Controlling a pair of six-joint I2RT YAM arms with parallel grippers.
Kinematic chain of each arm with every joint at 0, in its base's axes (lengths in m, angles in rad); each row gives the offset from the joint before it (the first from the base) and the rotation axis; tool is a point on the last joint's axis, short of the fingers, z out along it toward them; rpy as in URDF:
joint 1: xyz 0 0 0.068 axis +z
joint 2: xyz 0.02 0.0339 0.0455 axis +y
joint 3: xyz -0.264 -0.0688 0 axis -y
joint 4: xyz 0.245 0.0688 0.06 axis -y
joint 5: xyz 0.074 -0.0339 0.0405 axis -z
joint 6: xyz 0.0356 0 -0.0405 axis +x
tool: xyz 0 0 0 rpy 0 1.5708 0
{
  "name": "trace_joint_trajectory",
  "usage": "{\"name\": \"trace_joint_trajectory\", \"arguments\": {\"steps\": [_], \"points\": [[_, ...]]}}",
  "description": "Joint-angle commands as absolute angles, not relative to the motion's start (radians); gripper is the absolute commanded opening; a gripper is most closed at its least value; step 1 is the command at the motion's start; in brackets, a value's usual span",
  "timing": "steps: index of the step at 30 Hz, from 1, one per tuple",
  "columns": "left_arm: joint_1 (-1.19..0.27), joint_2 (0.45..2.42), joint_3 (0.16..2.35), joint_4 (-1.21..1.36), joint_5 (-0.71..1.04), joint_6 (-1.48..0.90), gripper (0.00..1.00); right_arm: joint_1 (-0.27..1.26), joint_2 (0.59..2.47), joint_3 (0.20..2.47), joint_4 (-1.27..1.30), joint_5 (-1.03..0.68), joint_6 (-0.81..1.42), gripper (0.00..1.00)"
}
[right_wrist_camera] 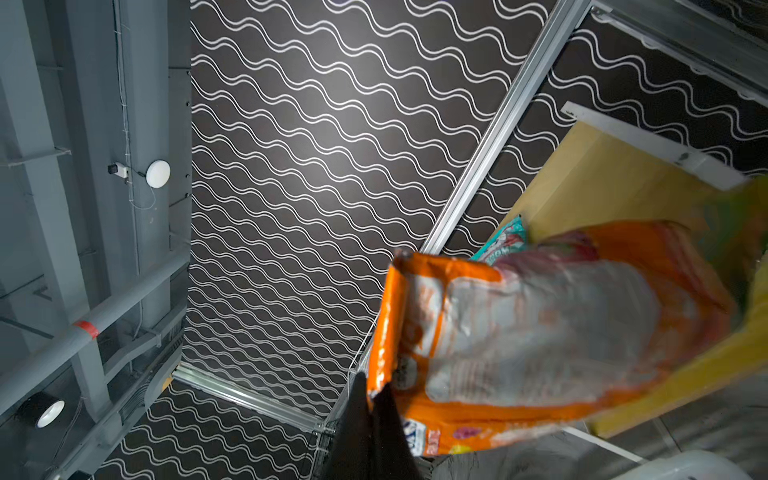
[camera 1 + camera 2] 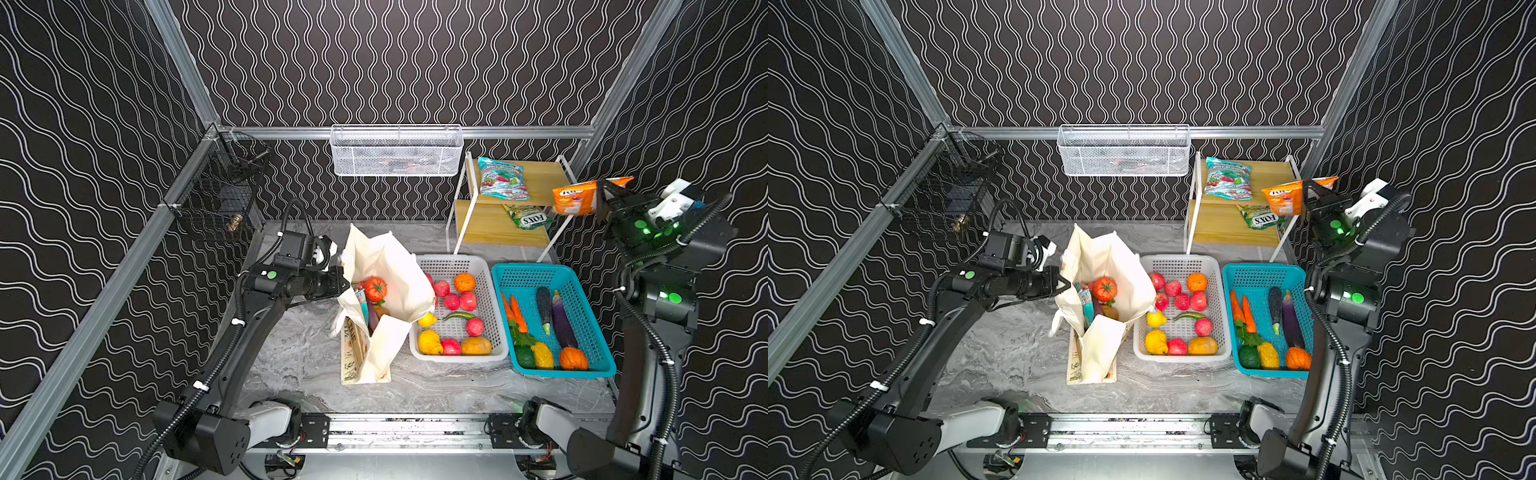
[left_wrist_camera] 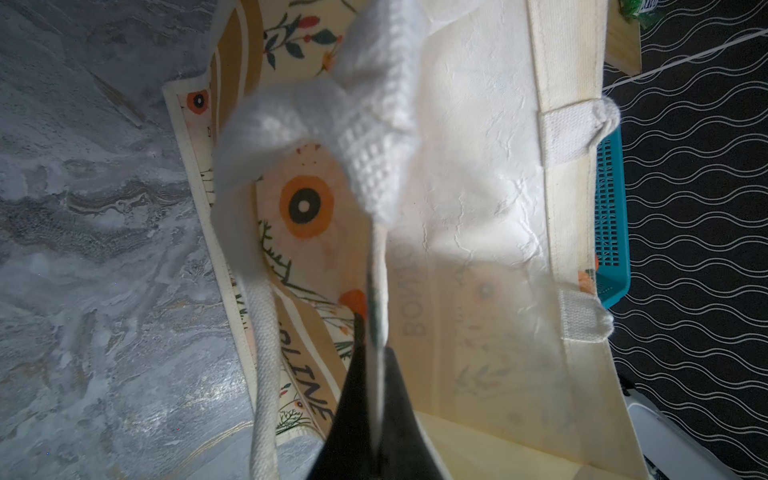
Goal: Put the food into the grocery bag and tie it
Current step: 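Pull the orange bag off the shelf and carry it toward the tote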
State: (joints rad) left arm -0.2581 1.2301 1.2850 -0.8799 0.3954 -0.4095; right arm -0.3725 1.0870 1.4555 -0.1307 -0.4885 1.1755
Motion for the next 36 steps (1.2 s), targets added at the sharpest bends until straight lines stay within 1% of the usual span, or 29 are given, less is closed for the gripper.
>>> {"name": "trace_joint_trajectory", "arguments": {"steps": [1, 6, 9, 11, 18, 26, 36], "points": [[-0.256, 1.226, 1.287, -0.908, 0.385, -0.393, 0.0, -0.361, 1.064, 1.427, -0.109, -0.541, 1.162, 0.0], [-0.256, 1.228, 1.289, -0.92, 0.374, -0.389, 0.0, -0.328, 1.024, 1.365, -0.131, -0.572, 1.14, 0.0], [-0.257, 1.22, 1.279, -0.911, 0.371, -0.397, 0.0, -0.259, 1.006, 1.339, -0.155, -0.551, 1.117, 0.0], [-0.259, 1.217, 1.273, -0.908, 0.37, -0.403, 0.0, -0.184, 0.998, 1.331, -0.187, -0.509, 1.094, 0.0], [-0.258, 1.212, 1.278, -0.919, 0.365, -0.401, 0.0, 0.13, 1.002, 1.295, -0.18, -0.346, 1.068, 0.0], [-0.258, 1.215, 1.284, -0.931, 0.362, -0.398, 0.0, 0.473, 1.127, 1.348, -0.145, -0.238, 1.018, 0.0], [-0.258, 1.218, 1.296, -0.945, 0.359, -0.396, 0.0, 0.729, 1.31, 1.491, -0.155, -0.218, 0.961, 0.0]]}}
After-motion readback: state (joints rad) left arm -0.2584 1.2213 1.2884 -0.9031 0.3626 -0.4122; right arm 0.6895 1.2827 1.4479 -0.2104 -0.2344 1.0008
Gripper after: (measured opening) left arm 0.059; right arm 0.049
